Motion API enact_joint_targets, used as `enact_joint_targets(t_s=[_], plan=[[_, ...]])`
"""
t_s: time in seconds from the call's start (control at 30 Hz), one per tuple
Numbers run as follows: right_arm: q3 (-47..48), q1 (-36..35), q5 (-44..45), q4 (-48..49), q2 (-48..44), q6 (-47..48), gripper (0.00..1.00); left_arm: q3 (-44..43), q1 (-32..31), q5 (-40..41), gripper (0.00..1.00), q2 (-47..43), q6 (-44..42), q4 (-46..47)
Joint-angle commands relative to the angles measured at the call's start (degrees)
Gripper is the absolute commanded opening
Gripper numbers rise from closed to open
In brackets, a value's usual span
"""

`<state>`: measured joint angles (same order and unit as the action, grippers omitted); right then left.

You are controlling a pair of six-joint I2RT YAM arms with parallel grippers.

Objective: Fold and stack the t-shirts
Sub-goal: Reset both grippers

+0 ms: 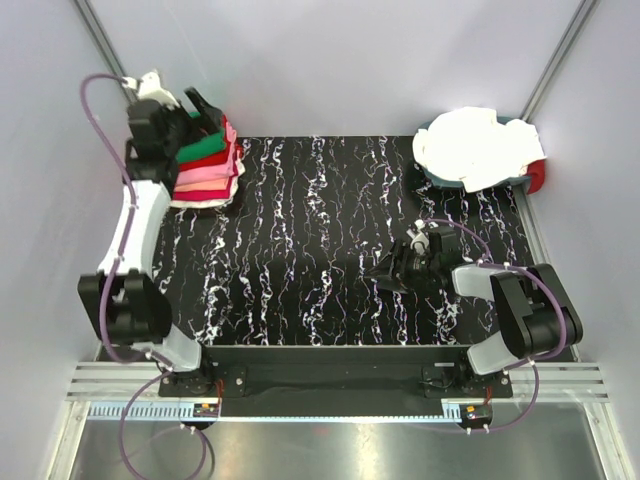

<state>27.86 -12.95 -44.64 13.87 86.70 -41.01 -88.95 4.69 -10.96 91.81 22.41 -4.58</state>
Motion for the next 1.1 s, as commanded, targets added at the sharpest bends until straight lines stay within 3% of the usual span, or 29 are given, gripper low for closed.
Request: enact_joint_targets(t_s=[0.0,0.13,0.33,0.47,0.67,1.07], plan=[[-0.26,0.12,-0.27,1.86,-2.23,0.23,0.70,7.10,-4.41,6.11,0.99,-9.53,-0.55,-5.23],[-0.35,0.21,-0.09,1.69,-2.50,0.41,0.71,18.07,-6.80,-1.58,0.99,-16.48,2.98,-12.90],[0.09,0.29,-0.09,0.90,-2.06,0.67,0.71,32.24,-9.25,-14.26,0.99,-27.90,-0.08,-18.00],[0.53,0.21,-0.36,0.46,-1.18,0.67,0.71,36.82,-10.84,-13.92,0.99,-36.15,-4.04,-25.11],[0.97,0.21,-0.27,-0.42,-1.00,0.94,0.72,42.02,-11.10,-5.38,0.99,-44.25,-6.94,-31.10],[2.03,0.21,-0.80,-1.47,0.32,1.29,0.74,41.66,-11.10,-6.00,0.99,-43.03,-6.68,-28.73]])
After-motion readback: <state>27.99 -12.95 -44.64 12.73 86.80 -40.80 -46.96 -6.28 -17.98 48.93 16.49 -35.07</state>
